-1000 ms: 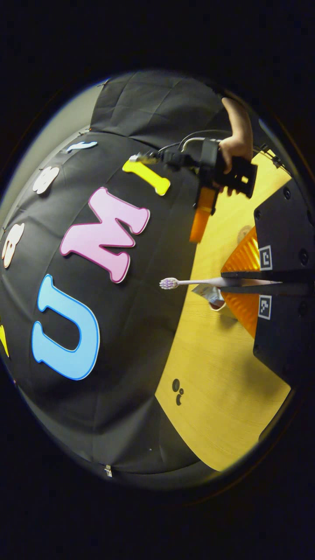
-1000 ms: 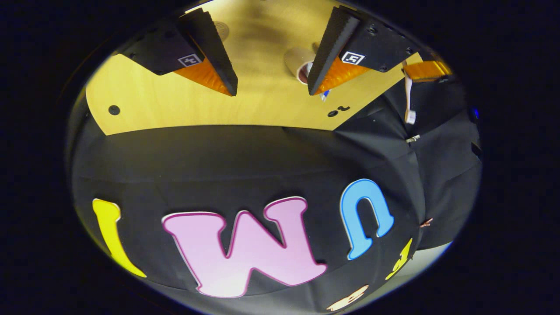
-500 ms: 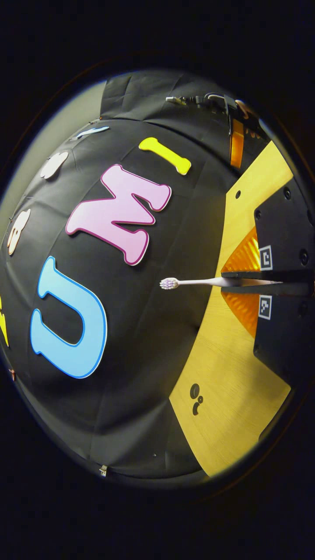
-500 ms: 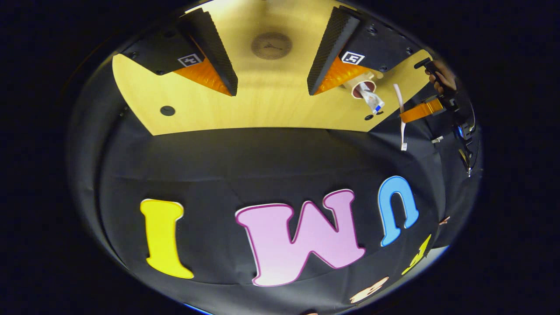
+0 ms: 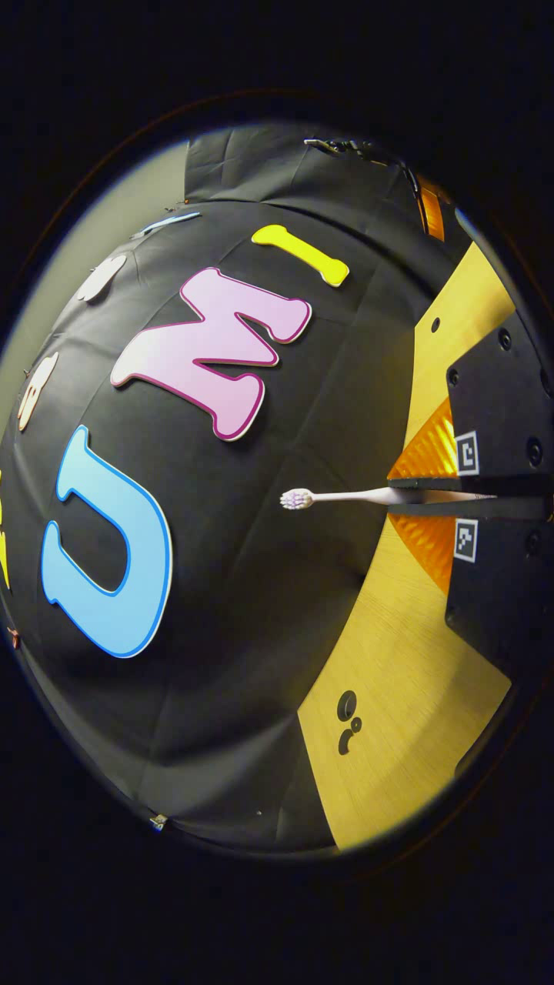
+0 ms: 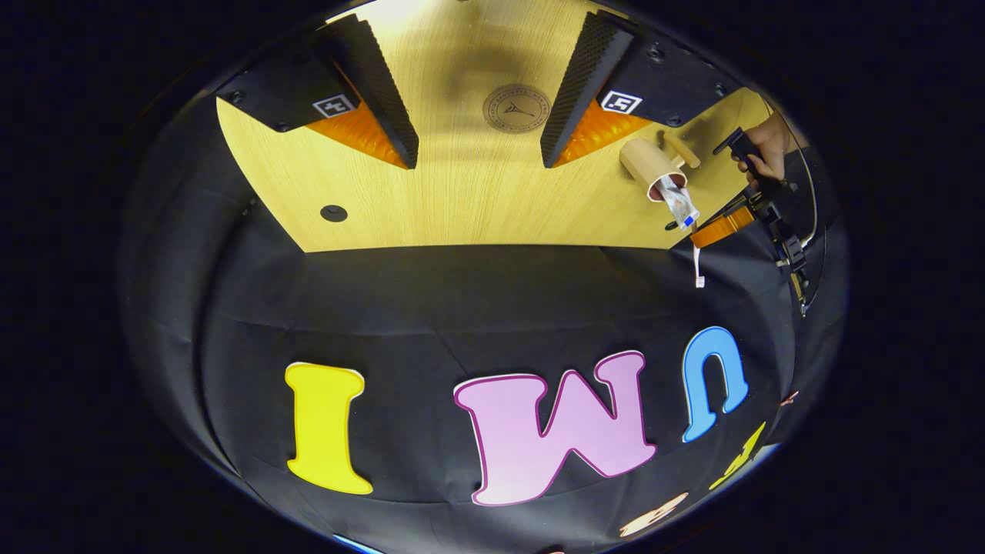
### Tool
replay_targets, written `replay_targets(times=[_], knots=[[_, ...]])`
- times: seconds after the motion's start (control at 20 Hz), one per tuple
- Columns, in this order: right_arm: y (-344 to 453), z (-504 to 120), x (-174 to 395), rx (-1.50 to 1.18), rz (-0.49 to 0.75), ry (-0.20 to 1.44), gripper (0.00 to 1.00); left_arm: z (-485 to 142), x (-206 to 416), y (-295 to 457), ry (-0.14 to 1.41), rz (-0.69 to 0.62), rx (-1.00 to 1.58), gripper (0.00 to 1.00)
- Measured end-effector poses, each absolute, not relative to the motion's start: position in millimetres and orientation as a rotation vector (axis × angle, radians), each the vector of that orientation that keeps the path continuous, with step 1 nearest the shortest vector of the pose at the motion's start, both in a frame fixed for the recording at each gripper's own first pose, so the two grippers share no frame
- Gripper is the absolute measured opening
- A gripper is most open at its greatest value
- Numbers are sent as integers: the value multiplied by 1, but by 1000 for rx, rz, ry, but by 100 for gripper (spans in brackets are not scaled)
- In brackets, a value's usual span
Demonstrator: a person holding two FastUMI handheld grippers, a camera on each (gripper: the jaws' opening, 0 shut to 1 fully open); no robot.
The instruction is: Put the toothbrush and toothpaste on the desktop into the cup, then pick up the cup and place it on the coaster on the desktop.
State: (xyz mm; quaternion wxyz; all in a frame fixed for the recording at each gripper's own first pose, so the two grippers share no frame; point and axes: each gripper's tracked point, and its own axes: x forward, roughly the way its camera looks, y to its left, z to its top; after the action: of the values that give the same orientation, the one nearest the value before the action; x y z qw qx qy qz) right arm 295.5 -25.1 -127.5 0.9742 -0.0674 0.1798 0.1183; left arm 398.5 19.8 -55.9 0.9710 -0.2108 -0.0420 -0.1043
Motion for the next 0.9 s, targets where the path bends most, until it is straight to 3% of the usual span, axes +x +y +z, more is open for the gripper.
replay_targets(times=[0.4, 0.65, 0.7, 0.85, 0.9], knots=[[-23, -139, 285, -148, 241, 384, 98, -90, 391, 0, -41, -238, -303, 9], [-28, -140, 280, -144, 236, 387, 98, -119, 375, -11, 37, -244, -220, 16], [-30, -140, 281, -135, 233, 387, 98, -118, 369, -12, 43, -252, -214, 23], [-37, -139, 278, -131, 228, 386, 98, -109, 352, -10, 54, -260, -217, 81], [-40, -137, 277, -130, 226, 384, 98, -108, 346, -8, 67, -258, -208, 83]])
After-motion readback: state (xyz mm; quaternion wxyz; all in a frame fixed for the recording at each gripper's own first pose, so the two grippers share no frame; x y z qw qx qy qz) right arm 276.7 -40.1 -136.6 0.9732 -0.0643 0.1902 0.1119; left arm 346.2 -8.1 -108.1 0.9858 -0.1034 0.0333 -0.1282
